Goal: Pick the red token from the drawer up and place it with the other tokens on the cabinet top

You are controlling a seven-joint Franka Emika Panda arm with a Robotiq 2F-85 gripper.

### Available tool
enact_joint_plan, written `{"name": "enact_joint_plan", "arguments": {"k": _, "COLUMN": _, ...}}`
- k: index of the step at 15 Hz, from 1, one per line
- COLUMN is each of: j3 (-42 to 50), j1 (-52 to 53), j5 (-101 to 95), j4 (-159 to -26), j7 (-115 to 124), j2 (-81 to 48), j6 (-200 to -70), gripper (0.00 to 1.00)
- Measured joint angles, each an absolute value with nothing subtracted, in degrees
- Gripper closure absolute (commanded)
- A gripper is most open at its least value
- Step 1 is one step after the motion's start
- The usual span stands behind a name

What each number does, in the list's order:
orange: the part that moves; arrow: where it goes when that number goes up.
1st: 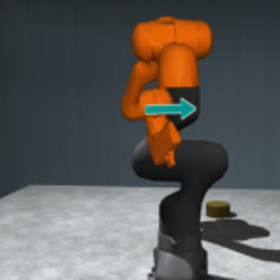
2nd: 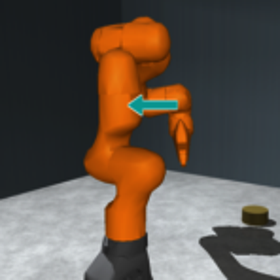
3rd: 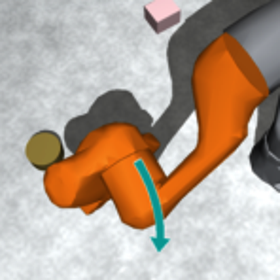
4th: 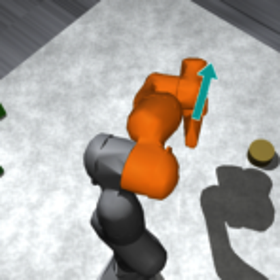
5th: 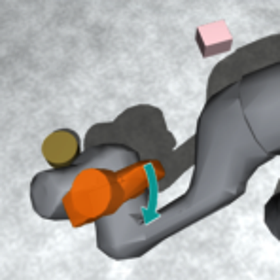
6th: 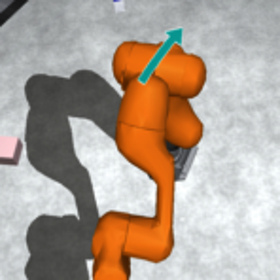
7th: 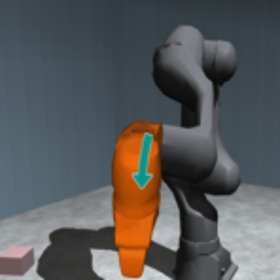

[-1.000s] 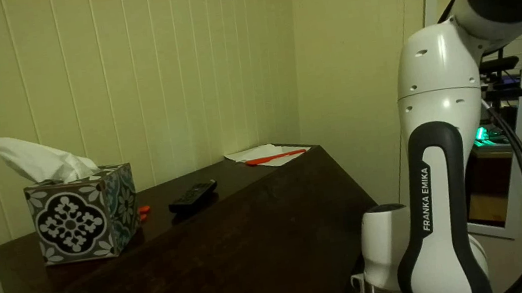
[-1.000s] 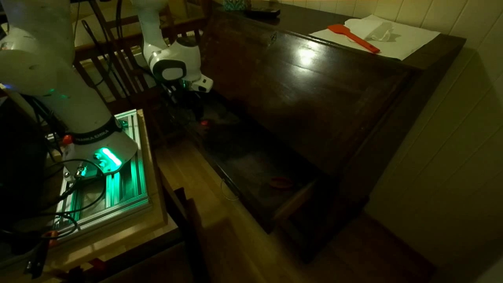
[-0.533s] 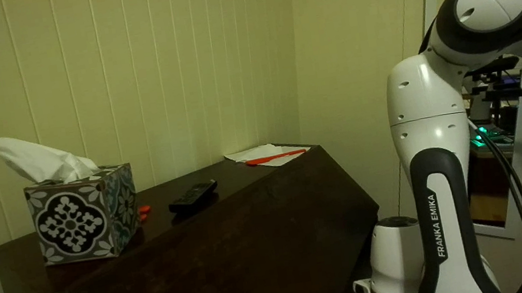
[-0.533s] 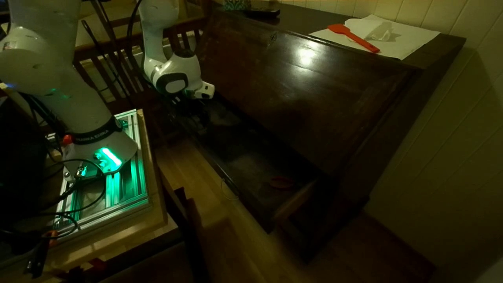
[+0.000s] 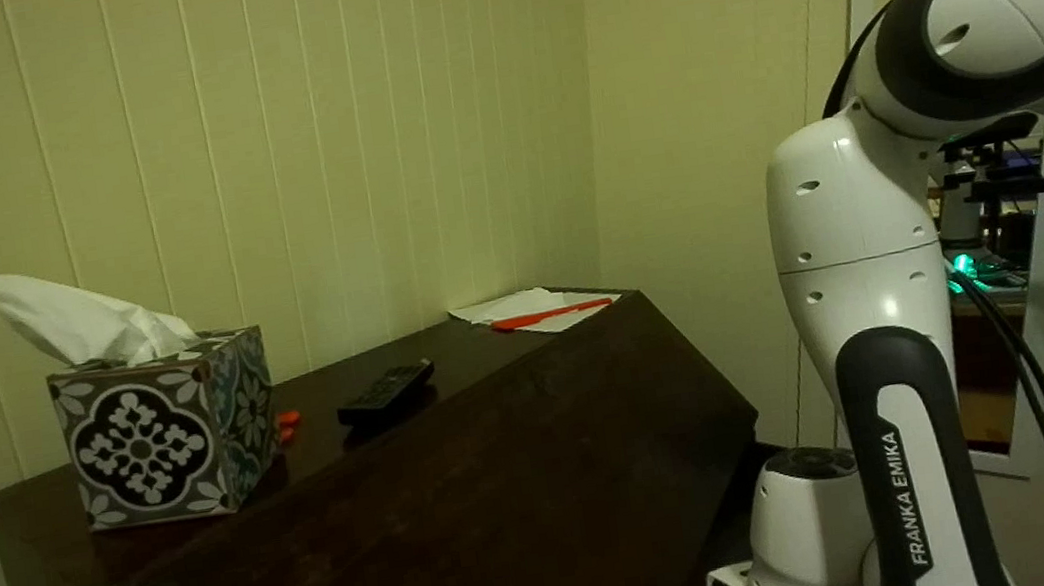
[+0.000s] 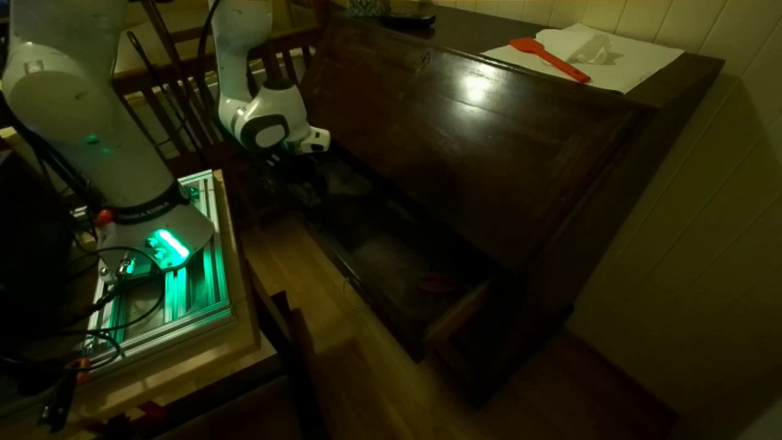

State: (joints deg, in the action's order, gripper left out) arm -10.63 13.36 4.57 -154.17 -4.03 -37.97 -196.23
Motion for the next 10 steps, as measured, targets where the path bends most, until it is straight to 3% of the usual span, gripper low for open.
{"name": "enact_joint_plan", "arguments": {"k": 6, "j3": -5.81, "j1": 22.54, "j5": 5.13, "j4": -153.74, "j7": -3.05, "j2": -39.80, "j6": -200.73, "gripper": 0.00}}
{"name": "enact_joint_plan", "arguments": {"k": 10, "j3": -3.89, "j1": 26.46, "j5": 6.35, "j4": -152.83, "j7": -2.37, "j2": -40.61, "j6": -201.98, "gripper": 0.11}}
